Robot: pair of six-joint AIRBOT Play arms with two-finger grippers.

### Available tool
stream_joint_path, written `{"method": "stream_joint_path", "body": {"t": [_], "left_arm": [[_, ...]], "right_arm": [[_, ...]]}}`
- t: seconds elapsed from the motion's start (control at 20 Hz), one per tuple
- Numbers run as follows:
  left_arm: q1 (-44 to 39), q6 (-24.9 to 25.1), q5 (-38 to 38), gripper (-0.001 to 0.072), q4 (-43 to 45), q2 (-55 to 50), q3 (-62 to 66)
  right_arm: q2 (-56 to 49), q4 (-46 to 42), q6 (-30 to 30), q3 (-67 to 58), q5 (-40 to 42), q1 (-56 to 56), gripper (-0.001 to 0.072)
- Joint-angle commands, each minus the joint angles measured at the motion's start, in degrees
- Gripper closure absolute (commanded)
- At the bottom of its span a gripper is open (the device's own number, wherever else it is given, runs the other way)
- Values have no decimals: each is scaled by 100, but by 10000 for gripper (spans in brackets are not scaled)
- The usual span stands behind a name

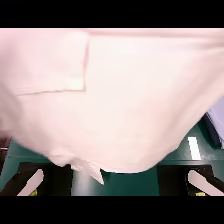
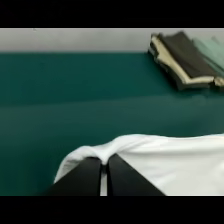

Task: Fold the shirts.

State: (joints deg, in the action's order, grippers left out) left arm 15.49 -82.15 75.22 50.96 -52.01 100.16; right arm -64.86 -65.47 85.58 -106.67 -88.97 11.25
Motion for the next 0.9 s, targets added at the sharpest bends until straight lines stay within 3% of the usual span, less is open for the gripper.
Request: {"method": "stream_joint_path", "body": {"t": [0.0, 0.25, 0.45, 0.6, 0.85], "left_arm": [[-140, 367, 140, 677, 35, -848, -1373], [-951, 575, -728, 676, 555, -3077, -1746], [-1016, 568, -1019, 676, 527, -4568, -424], [-1003, 570, -1152, 675, 577, -4846, 190], [-1005, 385, 229, 677, 1062, -4774, 691]], "right_arm": [[-1019, -636, 50, 944, -227, -367, 698], [-2868, -905, 52, 861, 61, -734, 698], [-3978, -514, 59, -452, 393, -695, 698], [-4271, -459, 94, -1123, 667, -726, 698], [-3617, -525, 7, -365, 811, -730, 698]]}}
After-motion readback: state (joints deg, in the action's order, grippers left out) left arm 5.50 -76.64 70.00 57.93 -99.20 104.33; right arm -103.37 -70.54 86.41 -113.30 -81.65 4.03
